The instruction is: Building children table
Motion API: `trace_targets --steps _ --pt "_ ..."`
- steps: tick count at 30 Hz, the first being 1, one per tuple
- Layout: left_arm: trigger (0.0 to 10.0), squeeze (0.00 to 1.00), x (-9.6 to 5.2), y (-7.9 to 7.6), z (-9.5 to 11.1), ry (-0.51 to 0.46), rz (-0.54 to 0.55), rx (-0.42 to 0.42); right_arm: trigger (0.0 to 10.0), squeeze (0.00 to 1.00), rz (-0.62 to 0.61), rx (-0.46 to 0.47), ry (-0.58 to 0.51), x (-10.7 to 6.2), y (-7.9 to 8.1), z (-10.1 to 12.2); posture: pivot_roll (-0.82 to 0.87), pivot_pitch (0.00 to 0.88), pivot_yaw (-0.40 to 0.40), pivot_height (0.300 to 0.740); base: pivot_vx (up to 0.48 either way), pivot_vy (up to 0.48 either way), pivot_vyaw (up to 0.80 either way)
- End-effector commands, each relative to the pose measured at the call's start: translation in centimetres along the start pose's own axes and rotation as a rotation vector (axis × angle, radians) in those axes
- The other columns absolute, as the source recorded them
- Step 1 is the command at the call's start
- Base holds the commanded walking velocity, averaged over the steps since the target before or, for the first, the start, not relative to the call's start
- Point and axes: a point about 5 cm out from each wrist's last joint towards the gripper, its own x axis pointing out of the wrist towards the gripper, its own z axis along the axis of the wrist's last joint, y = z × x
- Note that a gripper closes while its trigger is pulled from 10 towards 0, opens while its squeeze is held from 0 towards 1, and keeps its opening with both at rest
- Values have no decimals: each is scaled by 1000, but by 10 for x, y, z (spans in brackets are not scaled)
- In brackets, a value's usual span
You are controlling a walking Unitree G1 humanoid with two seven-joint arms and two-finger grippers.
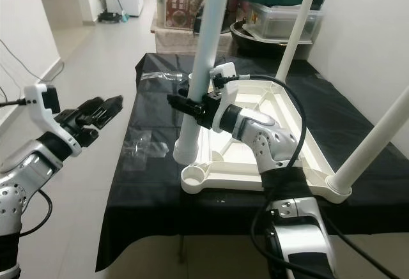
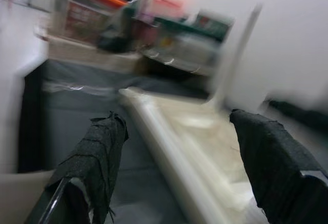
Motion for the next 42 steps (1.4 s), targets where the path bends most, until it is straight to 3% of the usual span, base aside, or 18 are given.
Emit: trace_targets --steps 1,4,5,7,8,9,10,11,12,19,26,36,42 --pt "10000 0 -6 -6 -11 50 17 136 0 0 -95 14 -111 1 -6 14 76 1 -59 740 0 0 0" --pt "10000 0 -13 -15 -23 92 -1 205 0 0 -163 -25 -155 3 -4 17 76 2 -59 740 0 0 0" --pt "10000 898 -14 -16 -28 96 21 220 0 0 -184 -24 -178 5 -2 17 77 3 -60 740 0 0 0" --pt "10000 898 -14 -17 -30 97 40 228 0 0 -196 -17 -195 6 -1 16 77 3 -61 740 0 0 0" --pt "10000 1000 -14 -18 -33 86 69 237 0 0 -213 -7 -213 7 1 14 74 5 -57 740 0 0 0" --pt "10000 1000 -14 -18 -33 86 69 237 0 0 -213 -7 -213 7 1 14 74 5 -57 740 0 0 0" --pt "10000 282 -15 -20 -34 68 111 237 3059 0 -226 -14 -226 7 6 11 73 4 -57 740 0 0 0" --pt "10000 282 -16 -21 -34 55 138 236 3059 0 -232 -20 -232 8 8 8 73 4 -60 740 0 0 0" --pt "10000 0 -17 -23 -34 37 156 245 10000 0 -250 -41 -238 8 10 5 74 7 -61 740 0 0 0" --pt "10000 0 -28 -38 -49 43 209 218 10000 0 -319 -149 -245 5 20 -9 73 13 -68 740 0 0 171" --pt "10000 0 -35 -47 -64 71 243 202 10000 0 -387 -167 -248 2 21 -14 68 14 -71 740 0 0 800" --pt "10000 0 -39 -41 -70 102 294 250 10000 0 -424 -149 -237 1 18 -18 68 9 -76 740 0 0 428" --pt "10000 0 -41 -39 -76 130 314 286 10000 0 -423 -156 -230 1 18 -19 66 4 -77 740 0 -467 0"
